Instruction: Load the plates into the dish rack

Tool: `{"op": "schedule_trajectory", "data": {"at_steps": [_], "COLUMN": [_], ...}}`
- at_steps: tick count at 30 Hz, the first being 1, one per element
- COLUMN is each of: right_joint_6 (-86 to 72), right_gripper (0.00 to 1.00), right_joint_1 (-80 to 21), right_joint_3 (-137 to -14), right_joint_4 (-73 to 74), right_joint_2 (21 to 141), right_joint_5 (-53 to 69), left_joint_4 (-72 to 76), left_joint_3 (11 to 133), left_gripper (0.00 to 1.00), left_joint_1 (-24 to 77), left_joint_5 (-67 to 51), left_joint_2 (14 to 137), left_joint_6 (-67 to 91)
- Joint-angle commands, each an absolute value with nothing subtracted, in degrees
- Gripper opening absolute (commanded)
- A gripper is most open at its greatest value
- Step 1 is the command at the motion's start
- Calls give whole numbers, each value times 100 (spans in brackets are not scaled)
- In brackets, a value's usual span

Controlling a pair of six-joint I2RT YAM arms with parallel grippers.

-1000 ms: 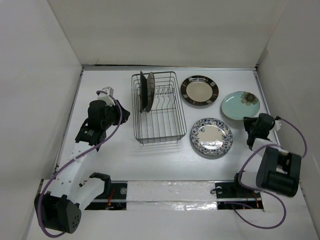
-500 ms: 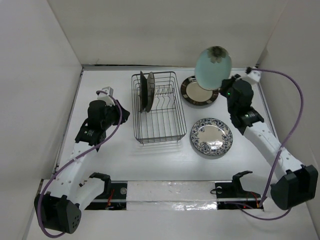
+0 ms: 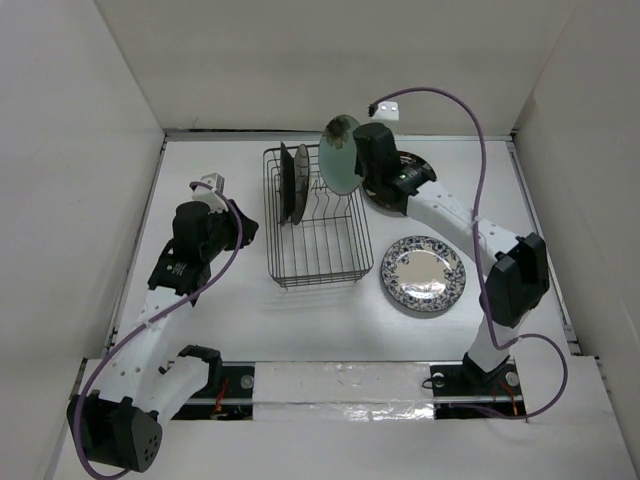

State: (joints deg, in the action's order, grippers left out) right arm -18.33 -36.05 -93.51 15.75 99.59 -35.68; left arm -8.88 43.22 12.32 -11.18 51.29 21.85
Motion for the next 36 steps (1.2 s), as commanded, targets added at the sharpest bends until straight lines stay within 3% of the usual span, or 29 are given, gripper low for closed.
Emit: {"op": "schedule_trajectory", "data": {"at_steps": [1,16,24,36], "right_joint_6": [-1898,-2250,-2382,-2715], "right_gripper": [0,0,0,0], "right_joint_1": [-3840,-4332,-4447,-4500], "right_joint_3": [-10116,-11091,-12382,-12911], "right_joint_4": [1529,2707,3541,4139], "right_joint_2": [9905,10758,11452,11812], "right_joint_5": [-3955,-4483,-4491,-4456], "left_joint_4": [-765,-668,-624,-615], "left_joint_3": [4553,4447,4421,4412], "left_gripper": [19,17,16,15], "left_joint_1": [1248,1248,1248,1248], "left_joint_5": [-1081,-1125,-1327,-1371], "left_joint_2": [5018,4834,4782,4746], "left_joint_6": [2118,2206,2250,2268]}}
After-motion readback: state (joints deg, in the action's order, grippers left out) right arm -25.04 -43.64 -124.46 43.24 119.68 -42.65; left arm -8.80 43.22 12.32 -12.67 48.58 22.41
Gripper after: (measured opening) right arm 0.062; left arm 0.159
